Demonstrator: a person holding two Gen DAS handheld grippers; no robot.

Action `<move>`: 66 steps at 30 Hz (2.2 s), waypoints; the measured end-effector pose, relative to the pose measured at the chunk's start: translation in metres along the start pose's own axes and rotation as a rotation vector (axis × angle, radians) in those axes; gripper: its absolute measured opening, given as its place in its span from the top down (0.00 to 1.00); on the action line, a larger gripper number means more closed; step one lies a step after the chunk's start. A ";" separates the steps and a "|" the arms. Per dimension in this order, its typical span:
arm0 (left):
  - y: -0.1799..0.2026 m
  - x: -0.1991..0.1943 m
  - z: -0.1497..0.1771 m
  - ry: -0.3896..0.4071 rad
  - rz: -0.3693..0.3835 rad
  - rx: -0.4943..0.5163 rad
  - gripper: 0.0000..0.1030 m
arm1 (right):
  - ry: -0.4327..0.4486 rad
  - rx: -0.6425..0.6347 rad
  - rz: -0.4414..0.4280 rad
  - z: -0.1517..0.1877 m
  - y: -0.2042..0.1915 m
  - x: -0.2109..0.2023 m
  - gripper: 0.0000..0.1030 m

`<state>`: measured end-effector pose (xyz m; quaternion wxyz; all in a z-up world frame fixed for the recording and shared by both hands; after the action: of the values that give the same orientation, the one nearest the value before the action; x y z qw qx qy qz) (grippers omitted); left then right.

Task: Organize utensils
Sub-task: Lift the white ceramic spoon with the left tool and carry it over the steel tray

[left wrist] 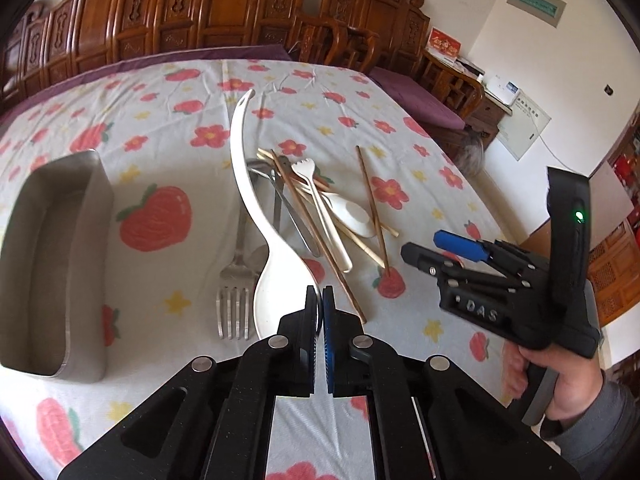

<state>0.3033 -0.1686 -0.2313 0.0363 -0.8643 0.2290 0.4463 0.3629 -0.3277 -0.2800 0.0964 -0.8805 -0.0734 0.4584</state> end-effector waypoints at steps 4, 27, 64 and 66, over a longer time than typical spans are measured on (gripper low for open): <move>-0.004 -0.012 0.001 0.008 -0.015 0.021 0.98 | -0.022 0.017 -0.007 0.000 -0.007 0.014 0.66; -0.061 -0.063 0.008 0.008 -0.107 0.045 0.98 | -0.064 0.161 0.046 -0.008 -0.008 0.015 0.94; -0.180 -0.090 0.046 -0.026 -0.212 -0.073 0.80 | -0.024 -0.096 -0.225 0.009 -0.240 -0.028 0.94; -0.185 -0.099 0.048 -0.012 -0.225 -0.074 0.78 | -0.041 -0.100 -0.233 0.012 -0.253 -0.020 0.94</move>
<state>0.2975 0.0456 -0.2083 0.0555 -0.8826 0.1136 0.4528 0.3308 -0.0856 -0.2111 0.1038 -0.8600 -0.2001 0.4579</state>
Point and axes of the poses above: each gripper's, at about its wrist camera, not at the fingertips, and x roughly the way its jaws point, y to its right, z to its underside, the point moved 6 cm from there along x, roughly the way its jaws point, and after that the axes turned 11 degrees about x, right-handed, at the moved point
